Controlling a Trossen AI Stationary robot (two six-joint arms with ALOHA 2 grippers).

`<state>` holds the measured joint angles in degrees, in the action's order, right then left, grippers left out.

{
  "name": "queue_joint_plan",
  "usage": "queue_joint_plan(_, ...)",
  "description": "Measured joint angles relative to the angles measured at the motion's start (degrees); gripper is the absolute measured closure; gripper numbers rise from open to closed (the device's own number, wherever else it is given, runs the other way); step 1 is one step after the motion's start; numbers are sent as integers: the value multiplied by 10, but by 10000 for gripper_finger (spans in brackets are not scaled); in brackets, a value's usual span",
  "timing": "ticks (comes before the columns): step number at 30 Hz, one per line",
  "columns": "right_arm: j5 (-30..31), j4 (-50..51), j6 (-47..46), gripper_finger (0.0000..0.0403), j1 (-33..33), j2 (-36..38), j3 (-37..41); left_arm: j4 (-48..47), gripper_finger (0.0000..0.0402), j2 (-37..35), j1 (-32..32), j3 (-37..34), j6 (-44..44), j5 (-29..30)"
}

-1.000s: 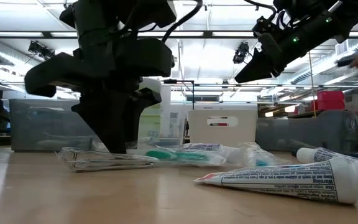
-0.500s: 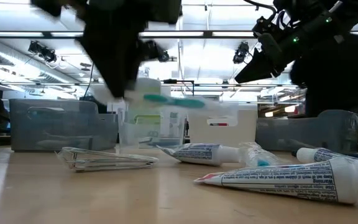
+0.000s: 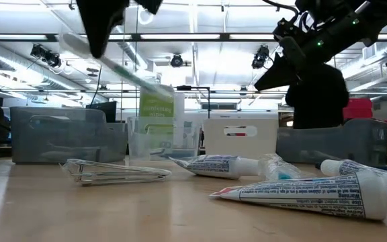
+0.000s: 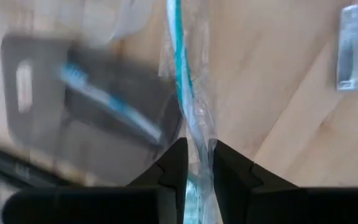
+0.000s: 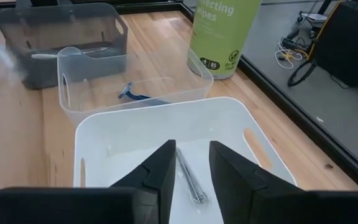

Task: Pick & Place Travel size toiletries
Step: Put the green toothbrush into the left black bin

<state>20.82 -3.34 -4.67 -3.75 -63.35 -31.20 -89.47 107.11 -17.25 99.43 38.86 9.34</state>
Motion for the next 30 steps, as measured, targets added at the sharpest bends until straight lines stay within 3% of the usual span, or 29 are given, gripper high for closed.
queue_joint_plan(8, 0, 1, 0, 296, 0, 0, 0, -9, 347, -18, 44, -126, 120, 12)
queue_joint_plan(16, 0, -1, 0, 300, 0, 0, 0, 10, 347, -25, 87, -230, 187, 34)
queue_joint_plan(23, 0, -3, 0, 300, 0, 0, 0, 137, 340, -25, 111, -291, 151, 31)
queue_joint_plan(30, 0, -4, 0, 302, 0, 0, 0, 148, 298, -25, 116, -296, 83, 35)
